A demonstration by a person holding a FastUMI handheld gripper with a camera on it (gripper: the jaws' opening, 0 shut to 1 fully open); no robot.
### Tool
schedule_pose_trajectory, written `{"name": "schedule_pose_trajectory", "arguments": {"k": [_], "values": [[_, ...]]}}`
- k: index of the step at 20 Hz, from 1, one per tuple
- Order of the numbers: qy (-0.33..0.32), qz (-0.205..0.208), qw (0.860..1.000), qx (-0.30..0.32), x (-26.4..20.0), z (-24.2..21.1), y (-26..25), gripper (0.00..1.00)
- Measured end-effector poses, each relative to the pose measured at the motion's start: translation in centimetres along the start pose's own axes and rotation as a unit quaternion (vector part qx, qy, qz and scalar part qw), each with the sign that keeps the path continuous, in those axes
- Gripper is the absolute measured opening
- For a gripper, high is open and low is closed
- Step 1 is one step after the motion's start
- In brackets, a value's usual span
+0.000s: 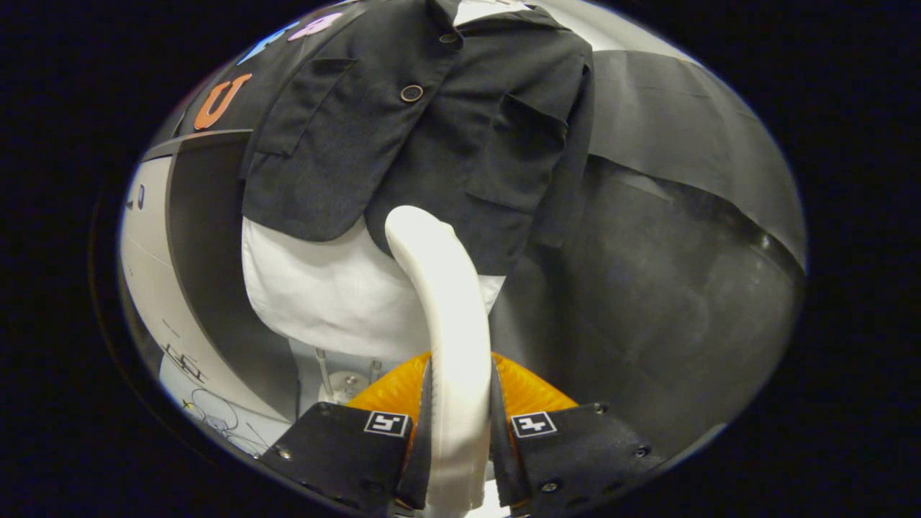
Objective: Iron the clothes twice with a garment steamer, once on the left side and once on the right side.
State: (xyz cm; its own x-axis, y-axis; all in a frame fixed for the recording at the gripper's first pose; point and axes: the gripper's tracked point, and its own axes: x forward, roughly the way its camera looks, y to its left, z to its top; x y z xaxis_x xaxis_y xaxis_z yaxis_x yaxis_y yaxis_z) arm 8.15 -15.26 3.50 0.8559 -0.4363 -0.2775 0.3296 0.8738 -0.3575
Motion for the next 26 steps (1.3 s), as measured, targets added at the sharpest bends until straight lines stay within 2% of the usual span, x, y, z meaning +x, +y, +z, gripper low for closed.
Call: {"name": "schedule_pose_trajectory", "arguments": {"k": [10,18,26], "values": [[-0.063,-0.049,0.996,0.044,-1.0,1.3,-0.2,0.39],[-0.137,-0.037,0.989,0.046,-1.0,3.1,-0.1,0.39],[-0.234,0.001,0.97,0.063,-0.2,7.2,0.8,0.39]]}}
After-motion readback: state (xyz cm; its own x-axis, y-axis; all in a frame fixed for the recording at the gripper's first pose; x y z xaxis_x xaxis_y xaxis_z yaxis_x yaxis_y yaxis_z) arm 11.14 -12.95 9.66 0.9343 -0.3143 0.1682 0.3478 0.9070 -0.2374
